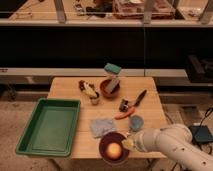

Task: Place fork in purple bowl

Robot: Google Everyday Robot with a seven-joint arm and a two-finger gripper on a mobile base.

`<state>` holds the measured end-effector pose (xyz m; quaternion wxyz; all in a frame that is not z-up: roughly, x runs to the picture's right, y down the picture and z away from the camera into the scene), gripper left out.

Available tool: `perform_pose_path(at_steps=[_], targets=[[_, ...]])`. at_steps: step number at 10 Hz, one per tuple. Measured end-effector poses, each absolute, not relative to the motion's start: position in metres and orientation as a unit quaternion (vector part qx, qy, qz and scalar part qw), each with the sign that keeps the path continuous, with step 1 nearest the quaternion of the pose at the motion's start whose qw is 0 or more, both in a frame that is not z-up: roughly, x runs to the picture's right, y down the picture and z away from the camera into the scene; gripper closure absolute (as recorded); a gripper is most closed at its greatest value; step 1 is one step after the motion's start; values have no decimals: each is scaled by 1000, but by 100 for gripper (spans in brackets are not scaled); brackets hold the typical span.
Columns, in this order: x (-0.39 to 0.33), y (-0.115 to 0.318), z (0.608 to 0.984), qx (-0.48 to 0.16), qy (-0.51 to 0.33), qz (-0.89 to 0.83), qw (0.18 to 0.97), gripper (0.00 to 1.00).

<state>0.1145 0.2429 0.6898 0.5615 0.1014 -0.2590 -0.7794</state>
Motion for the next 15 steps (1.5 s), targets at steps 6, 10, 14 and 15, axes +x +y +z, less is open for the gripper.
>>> perform_pose_path(at_steps=[6, 10, 14, 15], targets=[[127, 198, 752, -1, -230, -778, 584, 60], [147, 201, 797, -86, -221, -754, 613, 60], [152, 190, 808, -104, -189, -744, 632, 60], [149, 186, 814, -107, -183, -744, 634, 60]])
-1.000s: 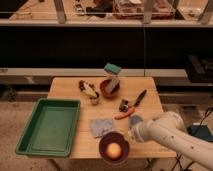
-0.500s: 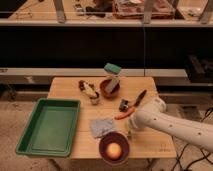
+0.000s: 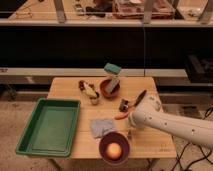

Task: Place fork in purple bowl

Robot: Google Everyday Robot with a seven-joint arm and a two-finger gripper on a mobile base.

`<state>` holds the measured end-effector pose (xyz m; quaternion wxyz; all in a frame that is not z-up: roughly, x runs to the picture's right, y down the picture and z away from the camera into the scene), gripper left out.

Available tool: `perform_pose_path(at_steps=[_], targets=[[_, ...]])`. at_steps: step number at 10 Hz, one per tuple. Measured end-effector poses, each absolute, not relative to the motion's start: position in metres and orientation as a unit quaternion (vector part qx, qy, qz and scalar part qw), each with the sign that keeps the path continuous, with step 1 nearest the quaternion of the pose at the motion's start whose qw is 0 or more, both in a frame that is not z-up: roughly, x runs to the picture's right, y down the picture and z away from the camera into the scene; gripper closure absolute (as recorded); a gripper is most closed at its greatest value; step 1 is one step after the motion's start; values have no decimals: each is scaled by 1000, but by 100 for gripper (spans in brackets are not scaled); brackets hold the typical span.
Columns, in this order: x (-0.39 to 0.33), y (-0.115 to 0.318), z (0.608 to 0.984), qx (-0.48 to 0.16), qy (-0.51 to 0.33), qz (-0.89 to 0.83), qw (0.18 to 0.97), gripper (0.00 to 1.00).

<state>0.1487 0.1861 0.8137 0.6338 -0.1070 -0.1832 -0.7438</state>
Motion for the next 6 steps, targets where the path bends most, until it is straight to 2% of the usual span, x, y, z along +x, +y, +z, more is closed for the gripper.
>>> perform_pose_path(at_steps=[6], targets=[[155, 176, 840, -134, -165, -725, 656, 60]])
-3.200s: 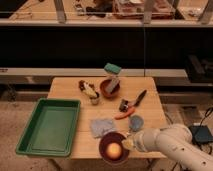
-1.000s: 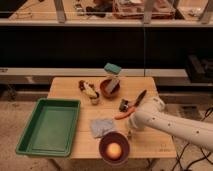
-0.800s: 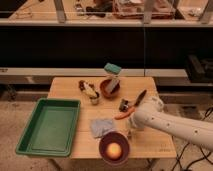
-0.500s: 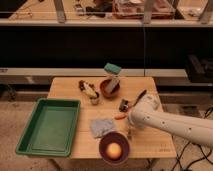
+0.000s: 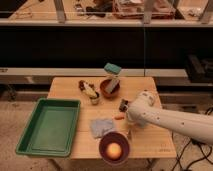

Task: Place fork in purple bowl

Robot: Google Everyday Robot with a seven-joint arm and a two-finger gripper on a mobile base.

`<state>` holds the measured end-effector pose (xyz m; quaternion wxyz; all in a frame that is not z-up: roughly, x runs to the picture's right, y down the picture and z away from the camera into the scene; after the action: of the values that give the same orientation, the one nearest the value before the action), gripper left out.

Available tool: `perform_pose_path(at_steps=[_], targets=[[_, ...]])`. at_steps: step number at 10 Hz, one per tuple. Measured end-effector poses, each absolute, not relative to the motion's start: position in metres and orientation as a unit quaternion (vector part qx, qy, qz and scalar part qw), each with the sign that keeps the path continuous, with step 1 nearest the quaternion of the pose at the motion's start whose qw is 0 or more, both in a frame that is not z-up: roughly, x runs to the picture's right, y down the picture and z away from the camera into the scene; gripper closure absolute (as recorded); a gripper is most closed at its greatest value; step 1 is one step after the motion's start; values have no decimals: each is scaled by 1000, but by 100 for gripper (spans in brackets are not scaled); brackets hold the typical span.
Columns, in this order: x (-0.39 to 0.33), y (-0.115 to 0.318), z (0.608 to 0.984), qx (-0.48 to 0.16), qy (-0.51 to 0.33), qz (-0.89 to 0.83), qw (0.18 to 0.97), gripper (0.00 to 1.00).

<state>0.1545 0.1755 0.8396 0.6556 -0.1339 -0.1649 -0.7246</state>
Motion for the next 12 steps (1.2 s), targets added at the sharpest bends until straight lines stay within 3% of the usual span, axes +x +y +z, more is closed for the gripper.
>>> perform_pose_path(at_steps=[12], targets=[[166, 195, 857, -180, -172, -686, 684, 60]])
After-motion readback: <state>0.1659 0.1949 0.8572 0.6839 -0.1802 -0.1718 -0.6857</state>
